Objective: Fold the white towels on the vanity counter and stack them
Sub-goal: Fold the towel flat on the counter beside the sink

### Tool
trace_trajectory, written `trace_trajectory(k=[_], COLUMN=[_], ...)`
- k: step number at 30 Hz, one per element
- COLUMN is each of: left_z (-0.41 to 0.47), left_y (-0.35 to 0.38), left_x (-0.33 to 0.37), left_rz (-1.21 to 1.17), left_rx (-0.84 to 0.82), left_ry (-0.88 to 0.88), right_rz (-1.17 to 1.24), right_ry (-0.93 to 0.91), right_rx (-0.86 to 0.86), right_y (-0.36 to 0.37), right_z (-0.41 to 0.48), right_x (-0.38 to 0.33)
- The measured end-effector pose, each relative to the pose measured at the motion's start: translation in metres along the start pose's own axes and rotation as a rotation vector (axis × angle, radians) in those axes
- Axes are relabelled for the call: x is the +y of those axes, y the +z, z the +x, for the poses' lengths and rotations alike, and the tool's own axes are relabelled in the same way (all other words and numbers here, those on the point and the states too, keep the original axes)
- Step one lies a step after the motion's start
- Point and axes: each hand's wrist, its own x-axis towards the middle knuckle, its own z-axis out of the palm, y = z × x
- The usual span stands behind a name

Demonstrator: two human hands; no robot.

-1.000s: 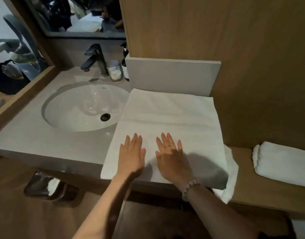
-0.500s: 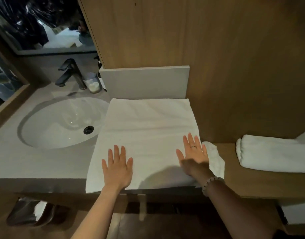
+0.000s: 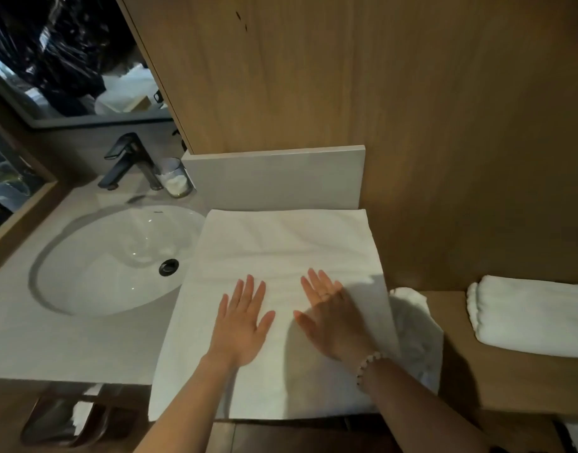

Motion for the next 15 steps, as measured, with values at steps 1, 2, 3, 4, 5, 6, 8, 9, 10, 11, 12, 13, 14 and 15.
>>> trace_trajectory(k=[1, 2, 3, 4, 5, 6, 8, 9, 10, 11, 12, 13, 14, 15], left_z=[-0.002, -0.003, -0.004, -0.005, -0.008, -0.009, -0.007, 0.002, 0.013, 0.028, 0.044, 0.060, 0.073, 0.082], left_y=[0.000, -0.001, -0.001, 0.000, -0.001, -0.003, -0.010, -0.014, -0.020, -0.024, -0.027, -0.028, -0.028, -0.027], left_x=[-0.001, -0.001, -0.001, 0.000, 0.001, 0.003, 0.005, 0.006, 0.007, 0.007, 0.008, 0.010, 0.011, 0.012], left_rz=[-0.007, -0.010, -0.013, -0.015, -0.015, -0.011, 0.011, 0.017, 0.012, 0.007, 0.006, 0.003, 0.008, 0.016], left_rx=[-0.005, -0.004, 0.004, 0.019, 0.037, 0.051, 0.090, 0.124, 0.153, 0.165, 0.158, 0.143, 0.125, 0.118], left_ry=[-0.030, -0.067, -0.109, -0.152, -0.196, -0.237, -0.297, -0.299, -0.278, -0.230, -0.162, -0.089, -0.021, 0.037], right_rz=[0.017, 0.027, 0.018, 0.006, -0.005, -0.013, -0.029, -0.026, -0.018, -0.015, -0.019, -0.021, -0.022, -0.025], right_ry=[0.044, 0.096, 0.148, 0.203, 0.246, 0.277, 0.346, 0.369, 0.361, 0.326, 0.277, 0.220, 0.177, 0.148], right_rx=[-0.017, -0.012, 0.004, 0.025, 0.048, 0.049, 0.047, 0.063, 0.075, 0.085, 0.081, 0.064, 0.037, 0.006], right_y=[-0.001, -0.003, -0.005, -0.005, -0.006, -0.008, -0.015, -0.020, -0.025, -0.029, -0.030, -0.031, -0.029, -0.026], right_z=[-0.004, -0.008, -0.011, -0.014, -0.016, -0.017, -0.010, -0.001, 0.010, 0.023, 0.038, 0.053, 0.065, 0.074], right_x=[0.007, 0.014, 0.020, 0.026, 0.028, 0.029, 0.024, 0.020, 0.015, 0.009, 0.004, -0.001, -0.006, -0.010])
